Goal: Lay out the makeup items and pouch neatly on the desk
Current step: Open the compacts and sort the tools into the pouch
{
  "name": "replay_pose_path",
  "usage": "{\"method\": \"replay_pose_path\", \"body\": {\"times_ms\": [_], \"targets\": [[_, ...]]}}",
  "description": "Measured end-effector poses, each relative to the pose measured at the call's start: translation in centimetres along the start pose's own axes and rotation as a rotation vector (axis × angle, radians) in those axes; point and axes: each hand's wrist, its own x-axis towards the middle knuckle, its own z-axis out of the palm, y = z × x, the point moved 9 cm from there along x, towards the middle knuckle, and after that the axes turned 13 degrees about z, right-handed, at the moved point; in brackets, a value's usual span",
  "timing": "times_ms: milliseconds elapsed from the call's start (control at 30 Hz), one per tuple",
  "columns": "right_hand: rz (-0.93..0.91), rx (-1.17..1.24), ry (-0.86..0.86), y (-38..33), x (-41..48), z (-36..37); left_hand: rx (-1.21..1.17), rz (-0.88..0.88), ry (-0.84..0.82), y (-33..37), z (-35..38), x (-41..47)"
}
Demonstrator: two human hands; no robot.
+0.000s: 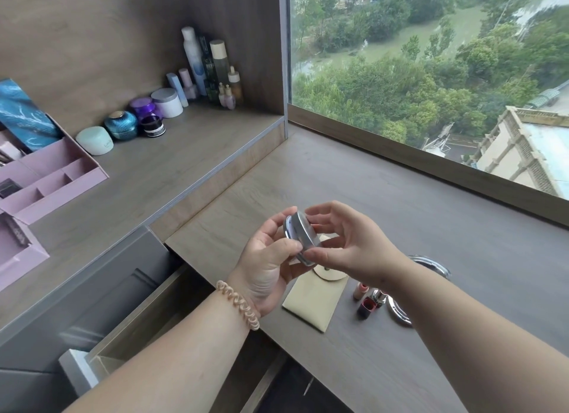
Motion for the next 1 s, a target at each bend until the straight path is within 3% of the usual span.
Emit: {"method": "replay_pose_path", "body": {"times_ms": [267, 567, 1000], "targets": [[-0.008, -0.039, 0.045, 0.5, -0.4, -0.7, 0.097, 0.028, 0.070, -0.4, 0.4, -0.1], [-0.018, 0.139, 0.067, 0.8, -0.6, -1.4, 0.010, -0.005, 0.029, -0.8, 0.8, -0.1], [0.031, 0.299, 0.323, 2.5, -0.9, -5.6, -0.058, -0.165, -0.096, -3.0, 2.1, -0.8]]}}
